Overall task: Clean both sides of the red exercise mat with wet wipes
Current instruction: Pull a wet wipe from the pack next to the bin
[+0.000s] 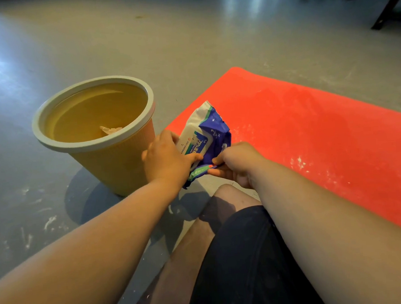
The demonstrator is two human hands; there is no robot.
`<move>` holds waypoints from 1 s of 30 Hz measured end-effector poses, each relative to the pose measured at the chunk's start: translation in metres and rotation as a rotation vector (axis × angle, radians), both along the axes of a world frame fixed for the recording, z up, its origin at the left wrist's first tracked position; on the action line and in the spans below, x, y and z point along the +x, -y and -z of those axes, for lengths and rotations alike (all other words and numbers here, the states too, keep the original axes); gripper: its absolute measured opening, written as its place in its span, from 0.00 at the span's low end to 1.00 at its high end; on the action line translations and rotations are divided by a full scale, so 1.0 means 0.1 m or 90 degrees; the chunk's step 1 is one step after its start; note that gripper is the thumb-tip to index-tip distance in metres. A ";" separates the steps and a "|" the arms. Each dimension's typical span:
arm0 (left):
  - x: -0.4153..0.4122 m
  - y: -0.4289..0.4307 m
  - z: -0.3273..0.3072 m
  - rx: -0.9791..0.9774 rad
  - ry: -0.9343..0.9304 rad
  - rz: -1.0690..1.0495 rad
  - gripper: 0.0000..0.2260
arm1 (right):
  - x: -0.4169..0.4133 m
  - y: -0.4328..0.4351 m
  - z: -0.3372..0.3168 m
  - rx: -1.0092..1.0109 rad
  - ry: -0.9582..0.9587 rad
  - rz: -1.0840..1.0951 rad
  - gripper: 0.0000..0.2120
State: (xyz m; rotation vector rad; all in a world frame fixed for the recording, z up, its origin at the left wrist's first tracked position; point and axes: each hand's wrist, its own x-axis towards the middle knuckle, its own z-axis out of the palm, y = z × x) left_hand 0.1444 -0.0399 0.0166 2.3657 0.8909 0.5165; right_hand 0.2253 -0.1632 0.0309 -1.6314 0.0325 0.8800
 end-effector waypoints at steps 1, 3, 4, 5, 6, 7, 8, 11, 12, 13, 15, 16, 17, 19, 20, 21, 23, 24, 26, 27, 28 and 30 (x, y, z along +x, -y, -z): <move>-0.01 0.02 0.00 -0.043 0.021 -0.013 0.24 | 0.00 -0.01 0.00 0.001 0.005 -0.007 0.07; -0.03 0.06 -0.03 -0.109 0.040 -0.014 0.22 | -0.01 -0.04 0.01 0.002 0.022 -0.026 0.06; -0.03 0.08 -0.05 -0.123 0.043 0.011 0.20 | -0.02 -0.06 0.02 0.008 0.027 -0.033 0.06; -0.03 0.09 -0.04 -0.142 0.054 0.050 0.17 | -0.03 -0.07 0.03 0.018 0.028 -0.037 0.07; -0.03 0.10 -0.03 -0.187 0.081 0.093 0.16 | -0.03 -0.07 0.04 0.029 0.030 -0.040 0.07; -0.03 0.14 -0.05 -0.261 0.109 0.128 0.17 | -0.04 -0.06 0.04 0.035 0.032 -0.043 0.08; -0.03 0.15 -0.07 -0.345 0.119 0.154 0.22 | -0.04 -0.04 0.04 0.041 0.029 -0.045 0.09; -0.02 0.15 -0.14 -0.499 0.100 0.162 0.28 | -0.03 0.02 0.02 0.071 -0.011 -0.037 0.13; -0.02 0.13 -0.16 -0.451 0.082 0.168 0.22 | -0.03 0.02 0.02 0.082 -0.027 -0.027 0.13; -0.01 0.10 -0.14 -0.357 0.073 0.172 0.13 | -0.02 0.02 0.01 0.090 -0.039 -0.016 0.14; -0.03 0.02 -0.11 -0.205 0.029 0.195 0.06 | -0.02 0.00 0.01 0.088 -0.032 0.000 0.13; -0.04 0.00 -0.11 -0.145 0.008 0.219 0.13 | -0.02 0.00 0.02 0.087 -0.021 0.008 0.12; -0.03 -0.03 -0.12 -0.097 -0.010 0.245 0.19 | -0.01 0.00 0.02 0.093 -0.011 0.020 0.11; -0.01 -0.04 -0.18 -0.032 -0.056 0.295 0.23 | 0.01 0.01 0.01 0.126 -0.006 0.059 0.10; 0.00 -0.05 -0.20 -0.009 -0.083 0.310 0.23 | 0.02 0.02 0.01 0.141 -0.007 0.079 0.10; 0.00 -0.05 -0.23 0.036 -0.114 0.322 0.22 | 0.04 0.02 0.02 0.152 -0.009 0.093 0.09; 0.01 -0.07 -0.27 0.167 -0.156 0.343 0.20 | 0.04 0.02 0.04 0.163 -0.021 0.103 0.08; 0.03 -0.09 -0.29 0.199 -0.150 0.354 0.19 | 0.04 0.01 0.05 0.171 -0.031 0.106 0.08; 0.04 -0.12 -0.34 0.183 -0.126 0.353 0.18 | 0.06 -0.01 0.08 0.190 -0.045 0.131 0.07; 0.03 -0.13 -0.36 0.155 -0.110 0.356 0.17 | 0.07 -0.01 0.09 0.198 -0.047 0.152 0.08; 0.02 -0.14 -0.36 0.126 -0.100 0.369 0.15 | 0.09 -0.01 0.09 0.206 -0.051 0.171 0.08; -0.03 -0.10 -0.39 0.069 -0.091 0.396 0.10 | 0.13 0.01 0.12 0.234 -0.080 0.198 0.10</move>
